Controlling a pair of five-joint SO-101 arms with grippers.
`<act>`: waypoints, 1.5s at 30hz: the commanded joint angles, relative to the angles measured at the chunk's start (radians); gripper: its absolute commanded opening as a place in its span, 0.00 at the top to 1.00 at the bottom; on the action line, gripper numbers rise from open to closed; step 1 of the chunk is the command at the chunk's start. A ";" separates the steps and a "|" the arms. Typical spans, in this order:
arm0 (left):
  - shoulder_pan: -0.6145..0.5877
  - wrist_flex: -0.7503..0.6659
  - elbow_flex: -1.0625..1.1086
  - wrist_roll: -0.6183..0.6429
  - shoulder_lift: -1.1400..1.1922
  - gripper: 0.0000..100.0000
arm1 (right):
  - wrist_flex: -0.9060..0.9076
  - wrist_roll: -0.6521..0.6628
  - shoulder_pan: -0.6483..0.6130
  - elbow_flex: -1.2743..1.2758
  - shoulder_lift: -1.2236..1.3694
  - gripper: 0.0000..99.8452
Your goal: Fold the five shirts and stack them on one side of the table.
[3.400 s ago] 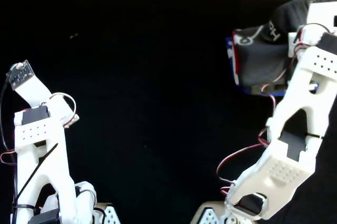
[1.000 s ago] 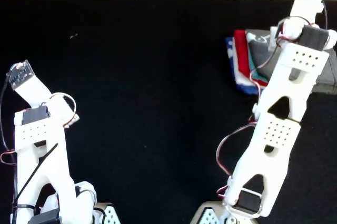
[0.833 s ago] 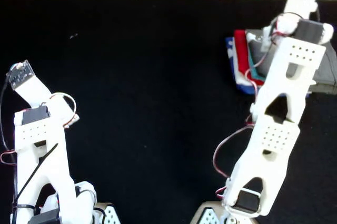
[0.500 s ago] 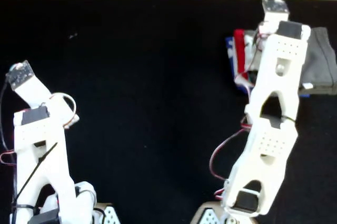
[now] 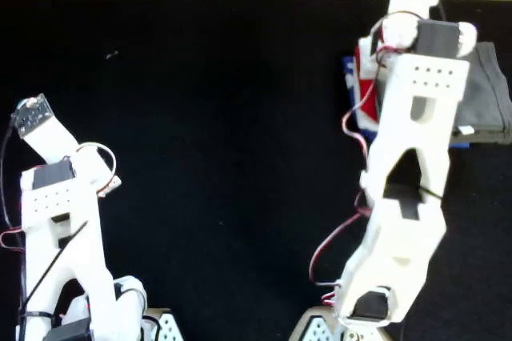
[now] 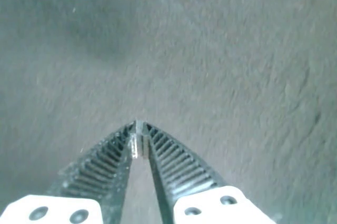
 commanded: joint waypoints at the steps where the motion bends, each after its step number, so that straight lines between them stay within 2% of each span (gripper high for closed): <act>1: -0.005 0.172 -0.113 -0.005 -0.117 0.99 | 0.015 -0.035 -0.024 0.101 -0.254 0.95; 3: -0.002 0.233 -0.140 -0.006 -0.214 0.99 | 0.012 -0.098 -0.031 0.246 -0.390 0.95; 6: 0.002 0.247 -0.108 -0.009 -0.369 0.99 | 0.007 -0.152 -0.054 0.515 -0.561 0.95; 13: 0.119 0.244 0.171 -0.011 -0.679 0.99 | -0.171 -0.158 -0.082 1.101 -0.803 0.95; 21: 0.193 0.244 0.447 -0.011 -0.984 0.99 | -0.285 -0.158 -0.159 1.532 -1.046 0.95; 27: 0.193 0.244 0.645 -0.011 -1.242 0.99 | -0.501 -0.158 -0.163 1.859 -1.199 0.95; 31: 0.194 0.224 0.722 -0.011 -1.211 0.99 | -0.647 -0.178 -0.160 2.068 -1.305 0.95; 35: 0.194 0.224 0.763 -0.011 -1.216 0.99 | -0.762 -0.338 -0.163 2.242 -1.431 0.95; 37: 0.214 0.227 0.760 -0.020 -1.216 0.99 | -0.828 -0.370 -0.163 2.335 -1.491 0.95; 42: 0.338 0.284 0.769 -0.284 -1.216 0.99 | -0.920 -0.368 -0.163 2.545 -1.658 0.94; 45: 0.349 0.284 0.769 -0.275 -1.216 0.99 | -0.918 -0.316 -0.163 2.637 -1.770 0.94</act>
